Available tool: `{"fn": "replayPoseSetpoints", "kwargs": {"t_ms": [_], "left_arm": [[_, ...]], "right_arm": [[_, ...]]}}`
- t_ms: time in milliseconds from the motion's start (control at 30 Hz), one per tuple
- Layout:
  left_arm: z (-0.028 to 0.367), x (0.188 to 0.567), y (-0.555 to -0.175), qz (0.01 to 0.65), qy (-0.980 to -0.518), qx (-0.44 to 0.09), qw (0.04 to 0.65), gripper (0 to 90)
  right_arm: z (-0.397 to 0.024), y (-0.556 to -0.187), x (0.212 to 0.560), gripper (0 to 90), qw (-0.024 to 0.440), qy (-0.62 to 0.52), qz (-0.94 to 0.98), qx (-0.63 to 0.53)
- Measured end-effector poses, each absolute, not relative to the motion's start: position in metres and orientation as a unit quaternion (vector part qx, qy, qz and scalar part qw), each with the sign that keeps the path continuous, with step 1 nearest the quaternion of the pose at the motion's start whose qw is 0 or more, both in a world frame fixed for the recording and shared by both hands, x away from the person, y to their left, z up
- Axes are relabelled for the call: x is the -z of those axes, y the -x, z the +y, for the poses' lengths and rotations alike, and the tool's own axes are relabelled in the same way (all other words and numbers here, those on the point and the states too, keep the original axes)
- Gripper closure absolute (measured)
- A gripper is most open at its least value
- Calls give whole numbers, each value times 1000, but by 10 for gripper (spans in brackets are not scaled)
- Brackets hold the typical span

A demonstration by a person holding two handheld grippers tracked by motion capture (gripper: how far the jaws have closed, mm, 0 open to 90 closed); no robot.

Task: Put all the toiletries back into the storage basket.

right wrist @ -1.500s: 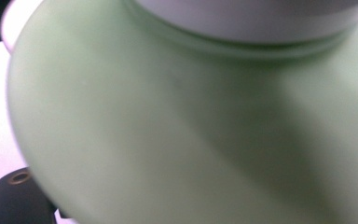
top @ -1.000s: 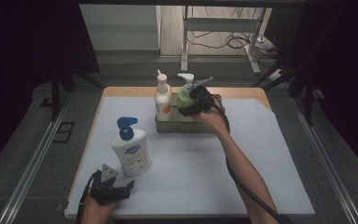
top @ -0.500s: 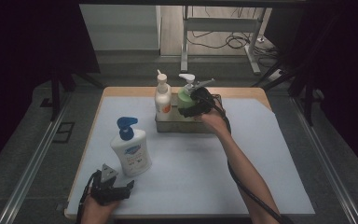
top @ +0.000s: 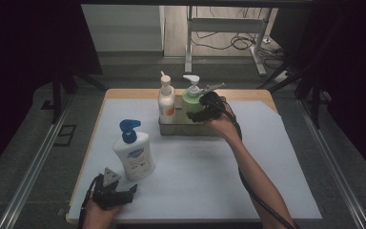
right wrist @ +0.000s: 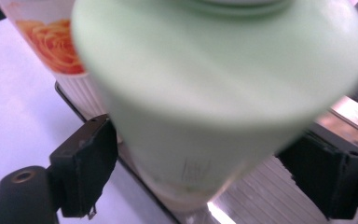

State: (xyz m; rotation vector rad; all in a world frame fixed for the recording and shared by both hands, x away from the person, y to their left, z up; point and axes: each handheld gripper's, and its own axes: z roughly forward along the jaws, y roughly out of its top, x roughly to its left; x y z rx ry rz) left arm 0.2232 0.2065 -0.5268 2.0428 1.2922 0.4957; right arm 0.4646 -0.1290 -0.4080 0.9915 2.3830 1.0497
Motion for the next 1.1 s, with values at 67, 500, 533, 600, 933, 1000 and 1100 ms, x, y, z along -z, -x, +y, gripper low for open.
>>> {"fn": "replayPoseSetpoints", "kwargs": {"t_ms": [67, 500, 533, 600, 933, 1000, 1100], "left_arm": [[207, 527, -223, 494, -781, -190, 331, 125], [206, 527, -223, 494, -781, -190, 331, 125], [206, 527, -223, 494, -781, -190, 331, 125], [206, 527, -223, 494, -781, -190, 331, 125], [206, 527, -223, 494, -781, -190, 331, 125], [206, 527, -223, 495, -781, -190, 331, 125], [206, 527, -223, 495, -781, -190, 331, 125]], "right_arm": [[-133, -462, 406, 137, 178, -344, 843, -374], [-159, -444, 396, 143, 166, -357, 837, -380], [-162, -443, 396, 144, 161, -356, 838, -381], [-167, -442, 396, 152, 161, -360, 836, -382], [-186, -442, 400, 470, 162, -381, 825, -384], [-186, -443, 401, 518, 167, -378, 825, -384], [-185, -446, 405, 619, 172, -375, 828, -380]]}}
